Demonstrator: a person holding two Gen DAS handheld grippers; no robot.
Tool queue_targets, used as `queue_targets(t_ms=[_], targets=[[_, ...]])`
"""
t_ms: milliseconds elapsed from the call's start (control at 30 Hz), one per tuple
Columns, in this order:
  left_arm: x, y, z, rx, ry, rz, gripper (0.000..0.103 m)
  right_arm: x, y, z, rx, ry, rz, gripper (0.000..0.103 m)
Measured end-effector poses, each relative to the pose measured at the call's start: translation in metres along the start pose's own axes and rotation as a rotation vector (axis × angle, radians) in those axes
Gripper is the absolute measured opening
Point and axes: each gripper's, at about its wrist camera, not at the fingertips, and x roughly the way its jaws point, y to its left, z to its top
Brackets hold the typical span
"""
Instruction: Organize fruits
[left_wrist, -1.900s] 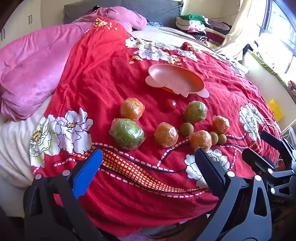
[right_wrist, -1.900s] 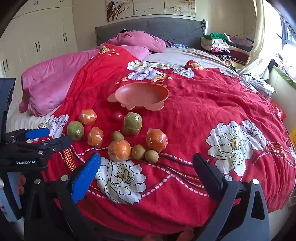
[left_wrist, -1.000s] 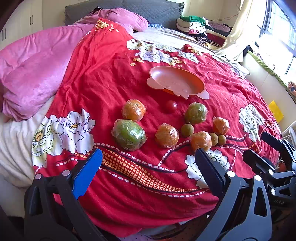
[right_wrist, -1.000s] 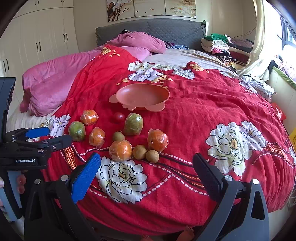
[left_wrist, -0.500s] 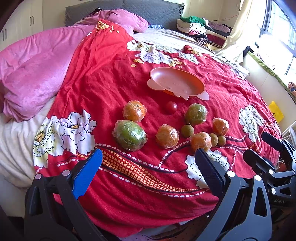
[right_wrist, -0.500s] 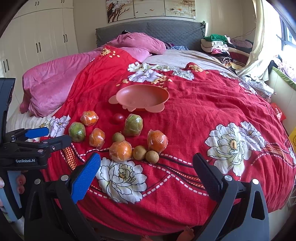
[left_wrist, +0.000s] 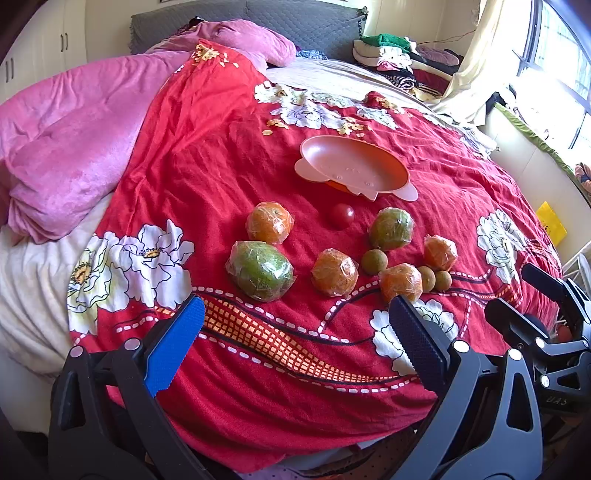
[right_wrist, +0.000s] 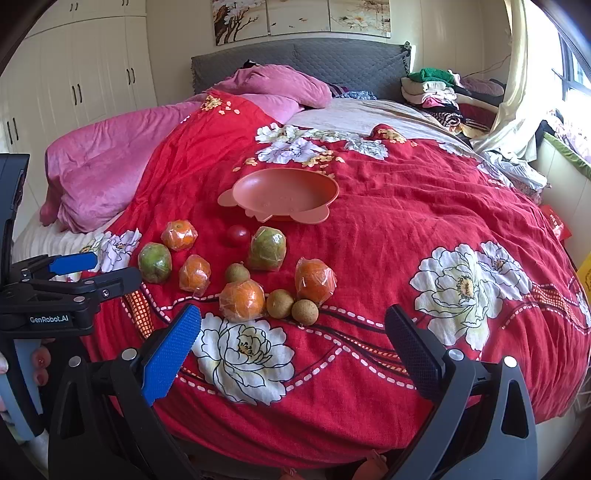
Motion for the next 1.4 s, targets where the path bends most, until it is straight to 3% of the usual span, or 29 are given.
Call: queue_targets(t_ms=[667,1400], targets=[[0.0,0.002,-0.001,0.0,0.006,0.002,0.094,0.003,-0.001,0.0,0.009,0.009,0.003,0.099],[0.045,0.039,0.009,-0.026,0.098,0.025,0.094,0.044,-0.025,0.015,0.016,0.08,-0.002,0.099]])
